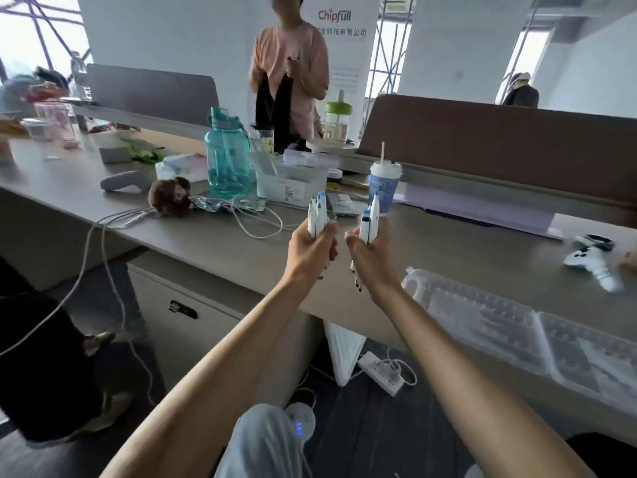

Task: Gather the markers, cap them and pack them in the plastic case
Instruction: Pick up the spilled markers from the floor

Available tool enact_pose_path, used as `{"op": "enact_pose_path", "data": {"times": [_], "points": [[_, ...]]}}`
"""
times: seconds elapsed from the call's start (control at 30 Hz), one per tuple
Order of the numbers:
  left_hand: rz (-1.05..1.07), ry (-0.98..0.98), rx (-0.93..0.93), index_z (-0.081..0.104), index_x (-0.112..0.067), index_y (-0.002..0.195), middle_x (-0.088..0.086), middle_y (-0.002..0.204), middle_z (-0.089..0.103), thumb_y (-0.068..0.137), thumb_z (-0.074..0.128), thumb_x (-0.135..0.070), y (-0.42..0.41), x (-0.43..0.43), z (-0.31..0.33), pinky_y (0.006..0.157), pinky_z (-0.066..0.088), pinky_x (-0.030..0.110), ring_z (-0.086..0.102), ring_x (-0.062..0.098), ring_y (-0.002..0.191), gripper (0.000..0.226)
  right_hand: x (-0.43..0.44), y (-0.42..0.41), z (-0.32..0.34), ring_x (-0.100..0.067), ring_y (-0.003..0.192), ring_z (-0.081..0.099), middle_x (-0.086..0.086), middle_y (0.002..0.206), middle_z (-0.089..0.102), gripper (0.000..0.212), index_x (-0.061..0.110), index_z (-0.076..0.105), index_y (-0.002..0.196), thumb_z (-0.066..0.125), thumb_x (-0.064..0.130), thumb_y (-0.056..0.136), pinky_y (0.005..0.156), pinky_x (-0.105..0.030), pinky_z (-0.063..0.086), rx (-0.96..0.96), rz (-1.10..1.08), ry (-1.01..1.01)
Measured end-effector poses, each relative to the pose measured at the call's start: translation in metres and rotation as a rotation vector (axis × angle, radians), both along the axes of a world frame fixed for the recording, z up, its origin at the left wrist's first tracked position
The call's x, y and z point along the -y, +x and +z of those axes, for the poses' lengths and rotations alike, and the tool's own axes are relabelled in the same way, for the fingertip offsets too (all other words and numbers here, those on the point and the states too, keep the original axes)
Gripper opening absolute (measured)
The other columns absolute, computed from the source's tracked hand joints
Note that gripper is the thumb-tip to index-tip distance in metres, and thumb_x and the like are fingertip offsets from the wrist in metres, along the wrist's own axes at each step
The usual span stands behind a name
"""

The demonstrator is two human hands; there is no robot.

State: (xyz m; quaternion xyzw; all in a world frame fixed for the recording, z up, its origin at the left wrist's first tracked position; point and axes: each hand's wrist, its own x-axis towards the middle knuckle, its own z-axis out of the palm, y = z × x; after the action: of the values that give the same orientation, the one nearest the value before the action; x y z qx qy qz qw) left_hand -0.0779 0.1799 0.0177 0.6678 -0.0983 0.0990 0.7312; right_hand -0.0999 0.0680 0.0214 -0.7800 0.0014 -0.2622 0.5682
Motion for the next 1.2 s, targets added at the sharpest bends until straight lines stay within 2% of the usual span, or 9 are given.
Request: {"op": "enact_pose_path", "data": {"times": [0.1,0.27,0.37,0.5,0.67,0.73,0.83,0.97,1.2], "points": [[-0.048,0.112,-0.161,0.063,-0.006,0.076,0.002,0.061,0.067,0.086,0.060,-0.023,0.024,-0.003,-0.002,0.048,0.042,0.025,0.060,0.017,0.053,0.019,0.006,0.026,-0.007,-0.019,0.052,0.049,-0.006,0.059,0.052,0.009,0.015,0.051,0.067,0.056,0.018,0.074,0.051,-0.029,0.040,-0.232,-0.041,-0.021],[-0.029,0.532,-0.213,0.071,-0.013,0.080,-0.005,0.069,0.073,0.081,0.053,-0.029,0.051,0.009,-0.002,0.044,0.043,0.021,0.058,0.011,0.061,0.025,0.026,0.049,-0.009,-0.020,0.048,0.052,-0.007,0.055,0.055,0.022,0.008,0.063,0.068,0.063,0.022,0.085,0.044,-0.023,0.034,-0.555,-0.096,-0.210],[-0.093,0.712,-0.275,0.068,-0.014,0.084,-0.002,0.072,0.073,0.078,0.054,-0.032,0.064,0.022,-0.006,0.054,0.054,0.028,0.064,0.019,0.071,0.024,0.033,0.056,-0.007,-0.024,0.074,0.057,-0.009,0.081,0.061,0.021,0.011,0.063,0.096,0.063,0.030,0.088,0.053,-0.025,0.037,-0.634,-0.094,-0.318],[-0.028,0.945,-0.282,0.061,-0.010,0.104,0.009,0.096,0.066,0.078,0.055,-0.038,0.075,0.030,-0.013,0.078,0.054,0.033,0.063,0.030,0.089,0.039,0.038,0.063,-0.002,-0.028,0.098,0.062,-0.015,0.118,0.064,0.045,0.006,0.056,0.124,0.061,0.037,0.091,0.070,-0.026,0.040,-0.738,-0.134,-0.506],[-0.074,1.029,-0.274,0.061,-0.007,0.103,0.011,0.087,0.061,0.079,0.053,-0.041,0.080,0.035,-0.006,0.053,0.041,0.025,0.064,0.032,0.086,0.042,0.045,0.065,-0.001,-0.029,0.106,0.065,-0.014,0.121,0.064,0.045,0.004,0.057,0.123,0.065,0.032,0.090,0.069,-0.027,0.041,-0.739,-0.186,-0.610],[-0.068,1.043,-0.267,0.057,-0.011,0.097,0.011,0.090,0.061,0.080,0.053,-0.042,0.081,0.036,-0.004,0.057,0.042,0.026,0.063,0.033,0.088,0.036,0.047,0.065,-0.002,-0.029,0.099,0.065,-0.014,0.116,0.065,0.039,0.005,0.058,0.116,0.065,0.032,0.088,0.066,-0.025,0.042,-0.741,-0.179,-0.635],[-0.025,1.075,-0.249,0.056,-0.013,0.102,0.011,0.099,0.061,0.083,0.051,-0.042,0.085,0.039,-0.005,0.070,0.046,0.030,0.060,0.032,0.093,0.035,0.047,0.066,-0.004,-0.023,0.071,0.061,-0.011,0.100,0.064,0.026,0.009,0.057,0.100,0.065,0.029,0.086,0.049,-0.023,0.039,-0.744,-0.173,-0.645],[-0.001,1.116,-0.234,0.058,-0.011,0.114,0.013,0.111,0.063,0.086,0.051,-0.043,0.087,0.039,-0.010,0.077,0.048,0.033,0.060,0.034,0.104,0.043,0.048,0.066,-0.006,-0.030,0.100,0.065,-0.014,0.112,0.067,0.032,0.003,0.062,0.112,0.062,0.024,0.088,0.071,-0.027,0.045,-0.714,-0.202,-0.686],[-0.019,1.072,-0.190,0.050,-0.009,0.076,0.017,0.099,0.066,0.091,0.048,-0.049,0.085,0.034,-0.015,0.072,0.050,0.033,0.064,0.036,0.093,0.042,0.052,0.062,-0.003,-0.031,0.101,0.064,-0.015,0.112,0.065,0.035,0.003,0.060,0.113,0.062,0.027,0.087,0.072,-0.030,0.047,-0.679,-0.206,-0.707]]}}
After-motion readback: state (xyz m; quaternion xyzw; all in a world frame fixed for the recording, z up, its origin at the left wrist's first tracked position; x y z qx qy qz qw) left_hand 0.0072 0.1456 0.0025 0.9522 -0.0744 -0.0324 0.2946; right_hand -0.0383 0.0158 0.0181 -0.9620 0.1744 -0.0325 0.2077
